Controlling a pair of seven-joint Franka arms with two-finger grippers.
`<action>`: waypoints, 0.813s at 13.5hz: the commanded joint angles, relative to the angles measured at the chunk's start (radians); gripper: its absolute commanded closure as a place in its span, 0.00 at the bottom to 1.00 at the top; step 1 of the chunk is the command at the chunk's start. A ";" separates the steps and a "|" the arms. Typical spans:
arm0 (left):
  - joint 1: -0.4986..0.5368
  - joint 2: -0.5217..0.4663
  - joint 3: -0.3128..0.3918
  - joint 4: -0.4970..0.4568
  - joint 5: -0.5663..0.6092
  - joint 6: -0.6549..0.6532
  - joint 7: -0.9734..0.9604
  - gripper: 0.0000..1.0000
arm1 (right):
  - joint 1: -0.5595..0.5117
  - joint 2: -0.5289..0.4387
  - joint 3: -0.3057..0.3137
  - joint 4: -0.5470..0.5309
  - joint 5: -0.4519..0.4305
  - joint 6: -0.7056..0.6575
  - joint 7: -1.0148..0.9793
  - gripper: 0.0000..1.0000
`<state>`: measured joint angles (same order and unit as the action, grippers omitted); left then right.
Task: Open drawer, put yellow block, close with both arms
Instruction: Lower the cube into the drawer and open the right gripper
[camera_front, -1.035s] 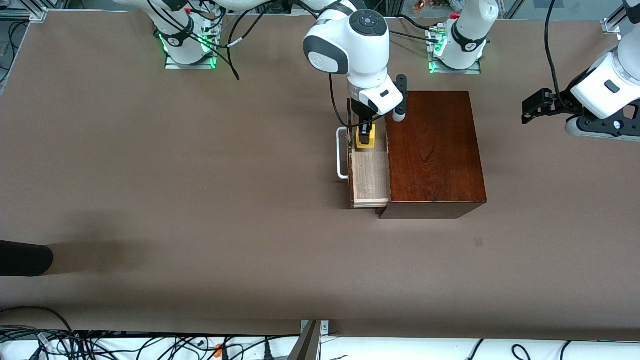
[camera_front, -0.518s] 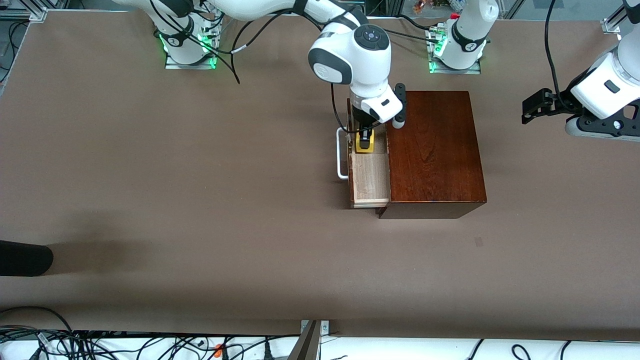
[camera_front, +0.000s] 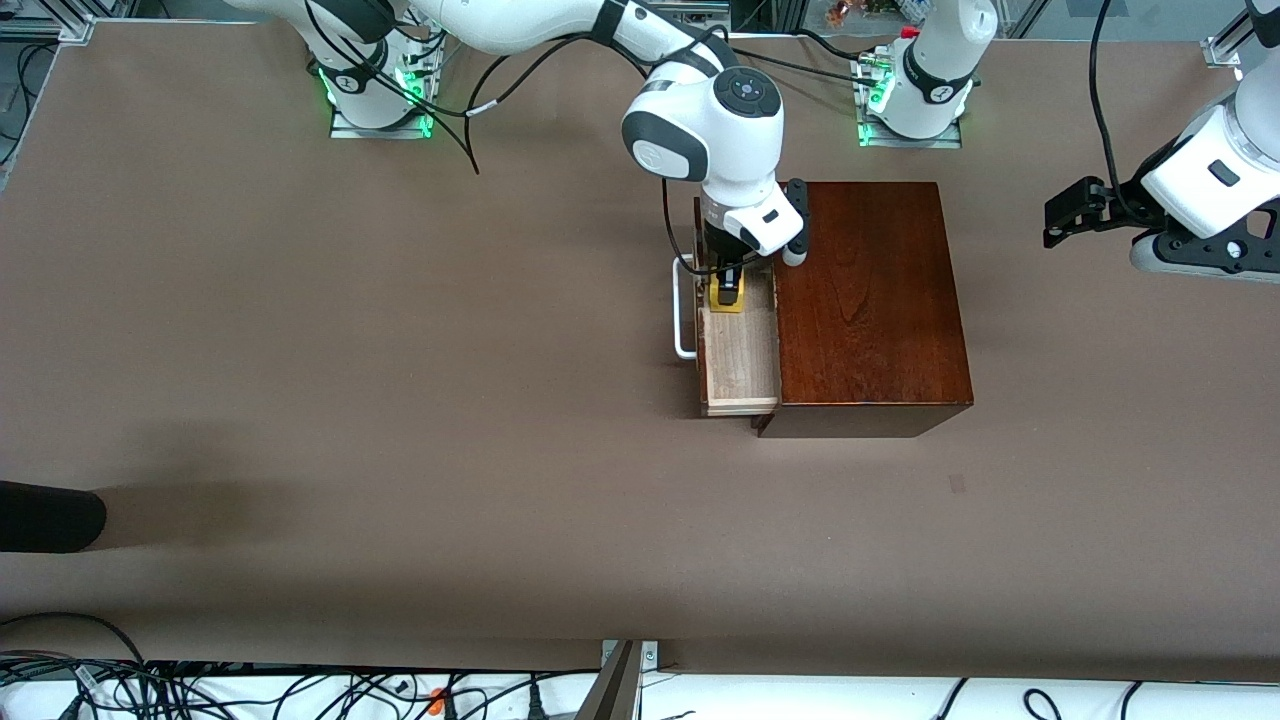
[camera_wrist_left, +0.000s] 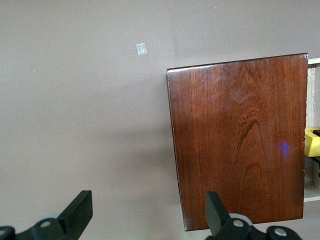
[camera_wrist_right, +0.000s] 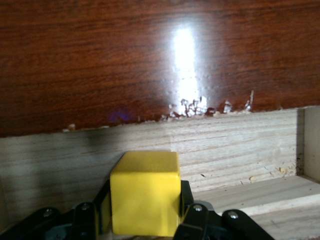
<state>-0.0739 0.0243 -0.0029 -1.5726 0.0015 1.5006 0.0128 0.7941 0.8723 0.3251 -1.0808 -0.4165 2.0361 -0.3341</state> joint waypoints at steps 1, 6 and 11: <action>0.008 -0.010 -0.005 0.003 -0.021 -0.014 0.021 0.00 | 0.005 0.025 -0.008 0.033 -0.024 -0.014 -0.017 0.04; 0.003 -0.009 -0.005 0.003 -0.026 -0.016 0.027 0.00 | -0.006 -0.027 0.003 0.074 0.049 -0.112 -0.003 0.00; -0.004 -0.006 -0.006 0.005 -0.113 -0.068 0.030 0.00 | -0.091 -0.176 -0.003 0.128 0.149 -0.312 -0.006 0.00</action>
<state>-0.0770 0.0242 -0.0077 -1.5726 -0.0652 1.4706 0.0218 0.7634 0.7695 0.3189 -0.9394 -0.3137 1.7886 -0.3326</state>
